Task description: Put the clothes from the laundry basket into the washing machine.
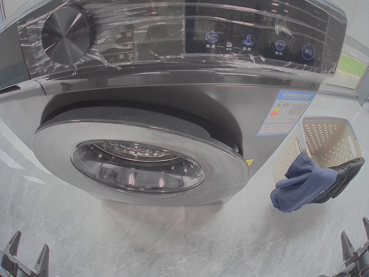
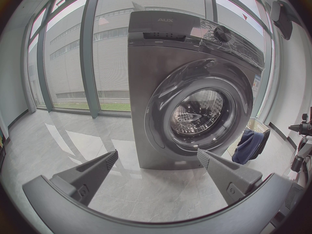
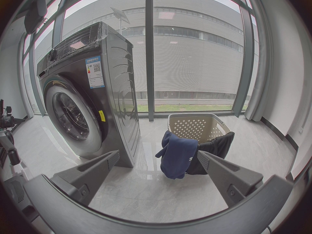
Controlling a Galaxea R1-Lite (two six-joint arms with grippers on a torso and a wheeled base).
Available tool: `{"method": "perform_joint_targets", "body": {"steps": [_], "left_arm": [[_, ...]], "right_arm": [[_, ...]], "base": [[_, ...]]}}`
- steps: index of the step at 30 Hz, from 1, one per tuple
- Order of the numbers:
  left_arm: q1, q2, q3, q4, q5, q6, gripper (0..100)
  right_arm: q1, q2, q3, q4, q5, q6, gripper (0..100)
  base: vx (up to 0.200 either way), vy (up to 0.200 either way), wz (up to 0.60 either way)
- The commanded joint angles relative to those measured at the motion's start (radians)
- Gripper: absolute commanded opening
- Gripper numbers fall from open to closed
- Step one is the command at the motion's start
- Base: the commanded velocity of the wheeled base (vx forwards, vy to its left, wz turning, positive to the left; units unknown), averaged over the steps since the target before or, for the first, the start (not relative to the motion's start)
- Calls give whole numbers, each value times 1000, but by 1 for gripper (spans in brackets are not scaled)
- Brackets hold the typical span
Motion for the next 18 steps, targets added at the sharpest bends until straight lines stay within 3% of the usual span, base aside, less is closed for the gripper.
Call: {"method": "perform_joint_targets", "body": {"steps": [1, 14, 18], "left_arm": [[0, -18, 16, 0, 0, -1, 100], [0, -18, 16, 0, 0, -1, 100], [0, -18, 16, 0, 0, -1, 100]], "right_arm": [[0, -17, 18, 0, 1, 0, 100], [0, -17, 18, 0, 1, 0, 100], [0, -17, 18, 0, 1, 0, 100]], "base": [[0, 200, 0], [0, 15, 0], [0, 200, 0]]}}
